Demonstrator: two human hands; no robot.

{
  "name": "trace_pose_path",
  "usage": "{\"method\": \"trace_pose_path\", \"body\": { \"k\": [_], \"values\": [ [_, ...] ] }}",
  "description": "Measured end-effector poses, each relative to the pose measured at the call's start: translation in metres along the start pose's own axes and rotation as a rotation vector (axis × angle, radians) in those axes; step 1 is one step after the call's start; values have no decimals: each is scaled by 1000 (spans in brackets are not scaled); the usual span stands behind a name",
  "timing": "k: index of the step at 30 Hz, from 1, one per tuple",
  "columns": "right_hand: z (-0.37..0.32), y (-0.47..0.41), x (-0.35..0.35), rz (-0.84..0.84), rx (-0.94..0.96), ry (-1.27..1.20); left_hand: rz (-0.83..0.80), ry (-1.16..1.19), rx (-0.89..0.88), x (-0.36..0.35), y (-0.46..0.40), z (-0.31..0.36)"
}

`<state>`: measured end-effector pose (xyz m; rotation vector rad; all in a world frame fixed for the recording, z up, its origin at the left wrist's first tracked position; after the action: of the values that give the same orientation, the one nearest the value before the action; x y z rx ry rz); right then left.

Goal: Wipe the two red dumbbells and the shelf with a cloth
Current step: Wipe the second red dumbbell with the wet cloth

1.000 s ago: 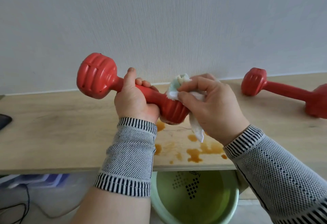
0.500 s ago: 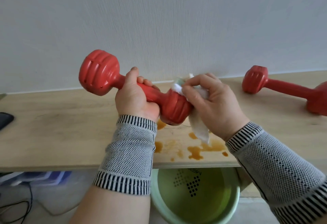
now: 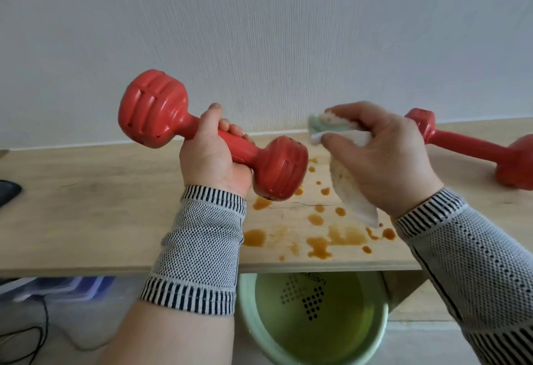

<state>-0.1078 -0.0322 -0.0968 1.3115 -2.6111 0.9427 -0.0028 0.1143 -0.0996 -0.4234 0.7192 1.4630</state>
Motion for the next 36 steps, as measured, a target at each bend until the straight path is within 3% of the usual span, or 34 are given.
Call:
{"method": "trace_pose_path", "body": {
  "k": [11,17,22,27,32,36],
  "values": [
    [-1,15,-23,-159,270,200,-27,-68,-158,-5,1,-1],
    [10,0,-27,-107,92,167,-53,-104,-190,-7,6,-5],
    [5,9,-33,-152,133,194,-29,-104,-191,-5,1,-2],
    [9,0,-31,-129,19,189,-37,-91,-140,-3,2,-7],
    [1,15,-36,-193,120,219,25,-65,-122,0,-2,-6],
    [3,3,-26,-139,-7,150,-23,-58,-87,-1,2,-9]
  ]
}}
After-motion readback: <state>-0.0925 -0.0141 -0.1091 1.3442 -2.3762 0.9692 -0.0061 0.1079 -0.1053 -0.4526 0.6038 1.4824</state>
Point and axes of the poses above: each hand's wrist, its own y-axis away from the middle knuckle, its own x-axis out of the back of the hand, z = x × y, the point moved 1 cm from there along -y, towards the middle knuckle, and after that the axes turned 3 degrees about -y, right-handed, at the moved point
